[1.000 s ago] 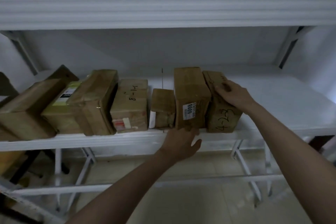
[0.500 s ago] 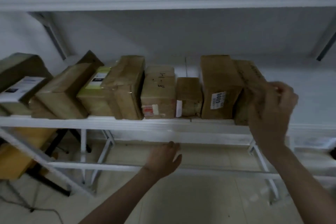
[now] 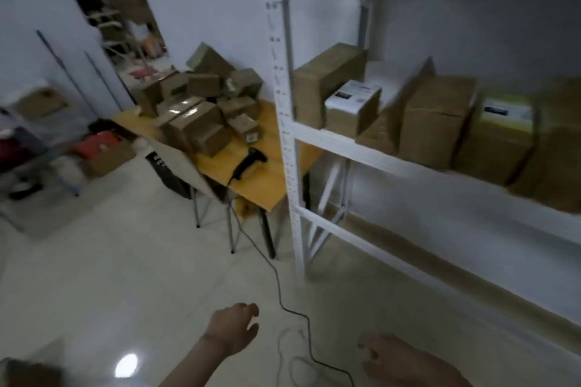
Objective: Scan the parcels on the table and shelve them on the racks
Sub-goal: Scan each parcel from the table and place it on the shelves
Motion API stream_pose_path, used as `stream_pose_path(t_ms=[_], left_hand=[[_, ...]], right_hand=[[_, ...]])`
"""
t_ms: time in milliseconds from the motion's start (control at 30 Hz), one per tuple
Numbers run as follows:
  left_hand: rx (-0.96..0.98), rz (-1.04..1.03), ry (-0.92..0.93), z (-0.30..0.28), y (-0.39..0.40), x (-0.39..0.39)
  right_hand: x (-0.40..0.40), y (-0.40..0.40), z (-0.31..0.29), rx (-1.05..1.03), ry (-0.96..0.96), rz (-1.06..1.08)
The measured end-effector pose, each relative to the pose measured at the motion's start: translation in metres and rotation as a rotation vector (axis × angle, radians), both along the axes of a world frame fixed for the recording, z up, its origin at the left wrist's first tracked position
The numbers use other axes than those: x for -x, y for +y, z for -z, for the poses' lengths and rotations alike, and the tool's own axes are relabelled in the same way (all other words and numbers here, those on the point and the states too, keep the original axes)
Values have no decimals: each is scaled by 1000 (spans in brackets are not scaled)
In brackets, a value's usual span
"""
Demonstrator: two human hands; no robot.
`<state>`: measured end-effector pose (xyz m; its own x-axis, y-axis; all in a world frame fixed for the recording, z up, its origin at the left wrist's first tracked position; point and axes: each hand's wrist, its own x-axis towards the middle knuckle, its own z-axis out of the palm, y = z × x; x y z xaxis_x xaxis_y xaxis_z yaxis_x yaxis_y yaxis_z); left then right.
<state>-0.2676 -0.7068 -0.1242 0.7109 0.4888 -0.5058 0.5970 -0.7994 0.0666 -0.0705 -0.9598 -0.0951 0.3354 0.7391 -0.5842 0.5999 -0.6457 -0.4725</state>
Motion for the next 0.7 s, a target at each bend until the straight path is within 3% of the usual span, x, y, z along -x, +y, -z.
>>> stream_pose_path(t_ms=[100, 267, 533, 700], left_hand=[[-60, -53, -5, -14, 66, 48], [-106, -164, 0, -46, 149, 105], [-181, -237, -43, -77, 252, 137], [-216, -163, -52, -92, 327, 118]], right_hand=[[39, 117, -8, -3, 26, -186], [94, 269, -6, -61, -43, -282], [120, 422, -41, -14, -113, -363], [103, 505, -48, -28, -127, -362]])
